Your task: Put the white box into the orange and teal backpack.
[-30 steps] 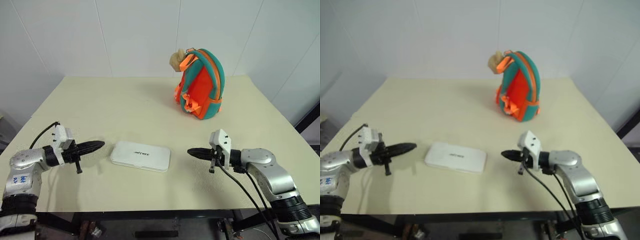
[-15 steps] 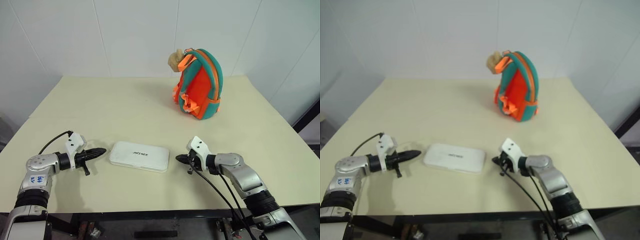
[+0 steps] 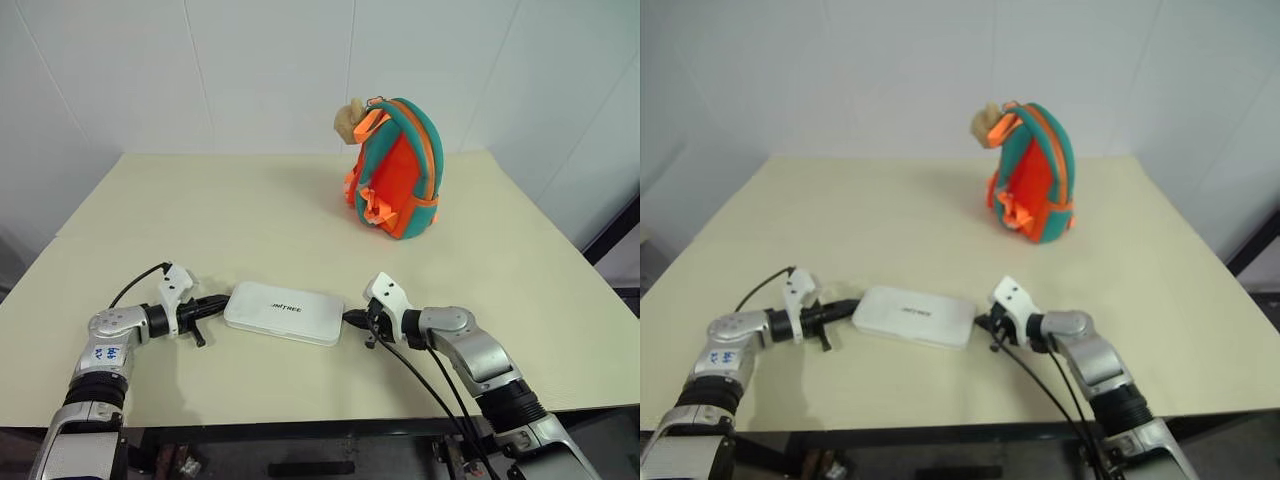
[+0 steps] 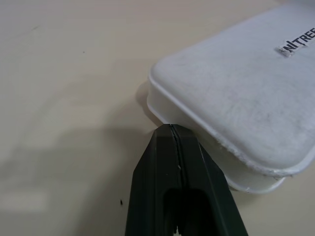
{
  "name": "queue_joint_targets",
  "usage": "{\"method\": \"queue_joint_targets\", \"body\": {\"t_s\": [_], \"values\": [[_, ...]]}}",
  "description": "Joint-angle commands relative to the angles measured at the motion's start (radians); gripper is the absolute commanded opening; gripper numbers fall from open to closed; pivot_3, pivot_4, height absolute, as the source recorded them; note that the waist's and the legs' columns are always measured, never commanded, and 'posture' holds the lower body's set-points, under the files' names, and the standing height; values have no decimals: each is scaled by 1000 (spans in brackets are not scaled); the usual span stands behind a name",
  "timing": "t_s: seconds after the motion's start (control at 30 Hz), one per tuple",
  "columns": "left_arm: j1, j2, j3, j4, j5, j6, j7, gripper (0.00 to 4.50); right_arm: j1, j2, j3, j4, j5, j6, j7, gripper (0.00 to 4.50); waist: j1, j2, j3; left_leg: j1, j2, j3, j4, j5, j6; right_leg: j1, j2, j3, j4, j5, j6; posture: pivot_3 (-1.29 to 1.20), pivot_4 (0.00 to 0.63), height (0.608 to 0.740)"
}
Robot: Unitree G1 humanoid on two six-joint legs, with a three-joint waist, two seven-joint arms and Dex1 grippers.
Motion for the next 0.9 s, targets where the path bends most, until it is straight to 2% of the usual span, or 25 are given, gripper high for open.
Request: {"method": "queue_joint_targets", "body": {"t_s": [0.03, 0.57, 0.9], "values": [[-11, -32, -14, -35, -6, 10, -17, 19, -15, 11, 5, -20, -1, 1, 3, 0, 1, 0, 0, 0, 0, 0, 0, 0, 0, 0, 0, 0, 0, 0, 0, 0, 150, 740], [109, -26, 3, -241, -51, 145, -75, 19, -121, 17, 1, 148, -36, -89, 58, 0, 0, 0, 0, 0, 0, 0, 0, 1, 0, 0, 0, 0, 1, 1, 0, 0, 150, 740], [137, -15, 9, -295, -52, 177, -74, 19, -144, -12, -3, 197, -61, -113, 95, 0, -1, 0, 0, 0, 0, 0, 0, 1, 0, 0, 0, 0, 0, 1, 0, 0, 150, 740]]}}
